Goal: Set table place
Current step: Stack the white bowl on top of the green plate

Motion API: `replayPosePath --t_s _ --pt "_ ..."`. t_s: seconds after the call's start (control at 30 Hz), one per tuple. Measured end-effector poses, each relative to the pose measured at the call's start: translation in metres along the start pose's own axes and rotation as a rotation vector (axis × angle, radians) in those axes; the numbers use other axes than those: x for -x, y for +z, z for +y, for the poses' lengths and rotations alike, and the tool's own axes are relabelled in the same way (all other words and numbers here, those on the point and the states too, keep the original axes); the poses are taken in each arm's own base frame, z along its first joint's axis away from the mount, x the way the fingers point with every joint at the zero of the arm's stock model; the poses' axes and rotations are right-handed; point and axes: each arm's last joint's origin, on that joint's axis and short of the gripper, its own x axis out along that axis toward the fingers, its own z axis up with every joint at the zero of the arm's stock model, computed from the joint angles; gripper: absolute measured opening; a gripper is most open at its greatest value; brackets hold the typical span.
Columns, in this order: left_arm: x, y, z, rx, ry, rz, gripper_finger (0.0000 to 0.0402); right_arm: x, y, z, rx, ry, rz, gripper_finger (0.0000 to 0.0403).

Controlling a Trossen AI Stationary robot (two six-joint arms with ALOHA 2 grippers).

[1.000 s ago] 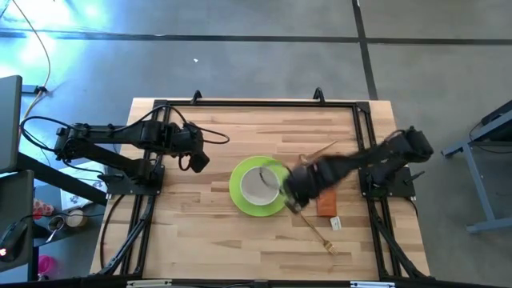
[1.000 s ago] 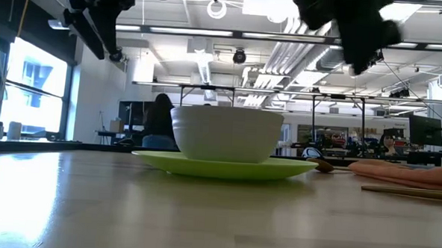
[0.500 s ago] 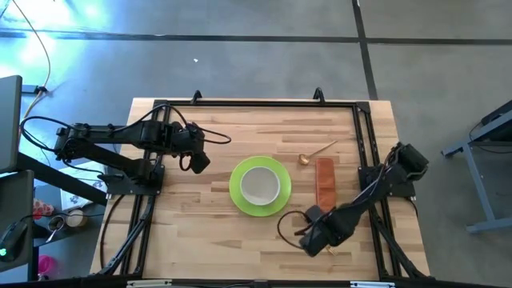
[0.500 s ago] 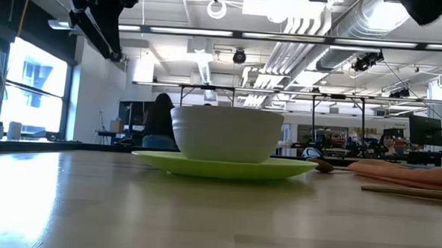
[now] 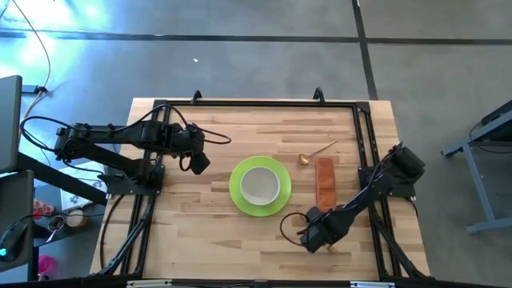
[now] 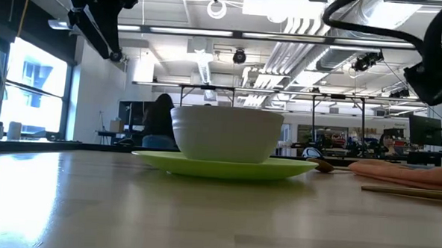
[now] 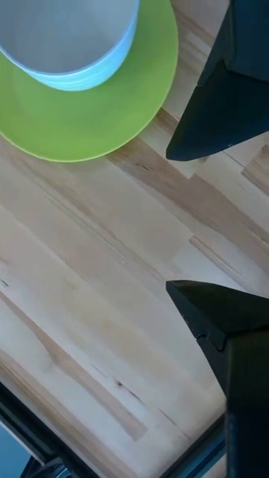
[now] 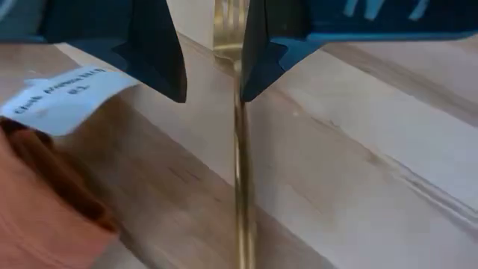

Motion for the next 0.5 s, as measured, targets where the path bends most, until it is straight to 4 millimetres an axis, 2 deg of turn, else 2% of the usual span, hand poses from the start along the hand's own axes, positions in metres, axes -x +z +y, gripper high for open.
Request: replayPosePath --t_s 0.2,0.37,0.43,0.5 --pt "0.0 0.0 0.0 0.01 0.001 0.001 0.0266 -0.014 0.001 0.002 0.007 0.125 0.001 0.0122" --pt "0.0 0.0 0.0 0.018 -0.001 0.002 0.0266 -0.019 0.001 -0.002 -0.018 0.109 0.005 0.0118" --pt "0.0 0.0 0.0 0.018 -0.004 0.006 0.0266 -0.019 0.001 -0.003 -0.009 0.103 0.013 0.0098" --pt "0.0 0.0 0.0 0.018 -0.014 0.013 0.0266 -0.018 0.002 -0.003 0.013 0.103 0.019 0.0056"
